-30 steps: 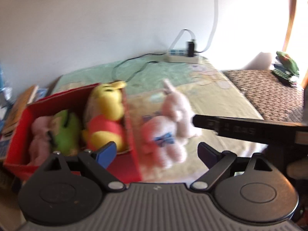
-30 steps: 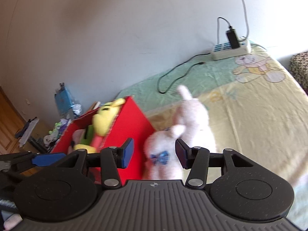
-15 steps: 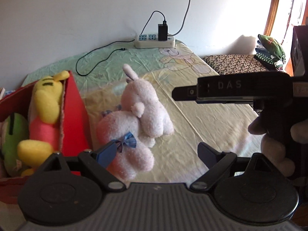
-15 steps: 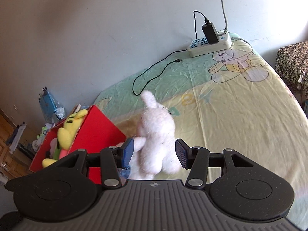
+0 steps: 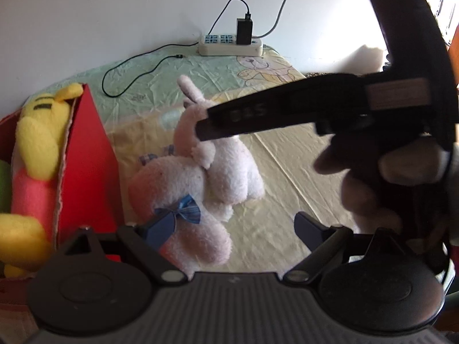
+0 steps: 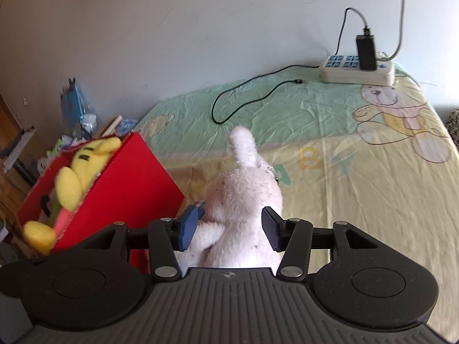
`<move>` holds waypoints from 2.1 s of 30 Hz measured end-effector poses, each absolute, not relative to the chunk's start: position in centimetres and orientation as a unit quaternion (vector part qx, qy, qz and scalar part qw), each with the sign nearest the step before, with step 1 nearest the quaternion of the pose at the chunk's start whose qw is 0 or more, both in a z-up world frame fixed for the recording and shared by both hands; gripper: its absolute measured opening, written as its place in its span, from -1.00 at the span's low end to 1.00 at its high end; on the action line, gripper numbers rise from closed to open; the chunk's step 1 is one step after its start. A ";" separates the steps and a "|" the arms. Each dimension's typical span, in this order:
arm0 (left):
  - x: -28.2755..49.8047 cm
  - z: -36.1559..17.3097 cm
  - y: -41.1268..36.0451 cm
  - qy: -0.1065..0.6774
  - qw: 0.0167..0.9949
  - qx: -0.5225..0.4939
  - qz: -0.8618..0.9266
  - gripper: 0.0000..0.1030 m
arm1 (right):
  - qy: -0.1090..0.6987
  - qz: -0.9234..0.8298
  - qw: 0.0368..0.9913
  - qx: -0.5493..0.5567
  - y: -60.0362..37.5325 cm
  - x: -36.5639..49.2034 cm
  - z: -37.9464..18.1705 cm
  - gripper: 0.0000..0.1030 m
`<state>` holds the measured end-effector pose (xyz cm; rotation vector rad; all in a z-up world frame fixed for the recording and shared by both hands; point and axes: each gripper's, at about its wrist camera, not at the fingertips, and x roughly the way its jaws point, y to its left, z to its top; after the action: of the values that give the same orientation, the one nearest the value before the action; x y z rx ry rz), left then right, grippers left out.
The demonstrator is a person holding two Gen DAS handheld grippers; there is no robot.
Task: Organize objects
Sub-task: 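Move the right gripper to the white bunny plush on the bed, then grasp the white bunny plush with the right gripper and lift it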
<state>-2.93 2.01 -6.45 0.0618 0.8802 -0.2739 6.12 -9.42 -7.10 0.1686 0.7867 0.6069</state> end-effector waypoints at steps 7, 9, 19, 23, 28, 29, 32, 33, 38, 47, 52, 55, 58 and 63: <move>-2.0 -6.8 1.8 0.431 0.890 0.030 -0.144 0.78 | 0.417 0.260 0.865 0.103 -9.9 8.3 -9.6 0.14; -1.7 -6.9 1.7 0.431 0.890 0.028 -0.148 0.78 | 0.426 0.254 0.856 0.146 -11.3 8.8 -10.1 0.14; -0.6 -6.9 0.6 0.436 0.882 0.031 -0.177 0.76 | 0.440 0.241 0.809 0.307 -17.0 9.4 -12.1 -0.29; -0.5 -6.7 0.4 0.436 0.879 0.026 -0.188 0.73 | 0.451 0.237 0.775 0.374 -18.3 9.4 -13.2 -0.40; -0.2 -5.9 0.3 0.426 0.883 0.014 -0.197 0.72 | 0.462 0.246 0.737 0.427 -19.5 9.1 -13.9 -0.97; 0.0 -5.9 0.3 0.426 0.882 0.010 -0.198 0.72 | 0.469 0.247 0.725 0.439 -19.8 8.9 -14.2 -1.00; 0.5 -6.1 0.2 0.430 0.881 0.005 -0.199 0.72 | 0.478 0.232 0.721 0.445 -20.3 8.1 -14.7 -0.99; 0.6 -6.1 0.1 0.427 0.883 0.008 -0.196 0.72 | 0.471 0.230 0.730 0.440 -20.4 7.8 -14.5 -0.96; 2.4 -6.2 -0.3 0.413 0.891 0.013 -0.188 0.72 | 0.425 0.240 0.765 0.421 -20.7 7.2 -12.4 -0.58; 5.1 -7.7 -2.0 0.431 0.879 0.006 -0.206 0.57 | 0.425 0.217 0.824 0.307 -19.9 8.7 -11.3 -0.13; 6.8 -9.1 -1.9 0.460 0.863 -0.022 -0.207 0.39 | 0.431 0.222 0.807 0.339 -20.3 9.0 -12.4 -0.09; 7.9 -9.8 -1.7 0.475 0.855 -0.041 -0.204 0.31 | 0.440 0.229 0.791 0.359 -20.2 9.2 -13.1 -0.04; 8.7 -10.2 -1.9 0.483 0.851 -0.043 -0.202 0.28 | 0.443 0.243 0.784 0.362 -19.9 9.2 -13.3 -0.09; 9.2 -10.5 -2.2 0.488 0.849 -0.036 -0.201 0.27 | 0.440 0.252 0.783 0.360 -19.6 9.4 -13.3 -0.17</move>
<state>9.17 -2.21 -10.49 -0.0754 1.0286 -0.4226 9.41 -19.63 -13.27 0.7770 0.9508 0.5448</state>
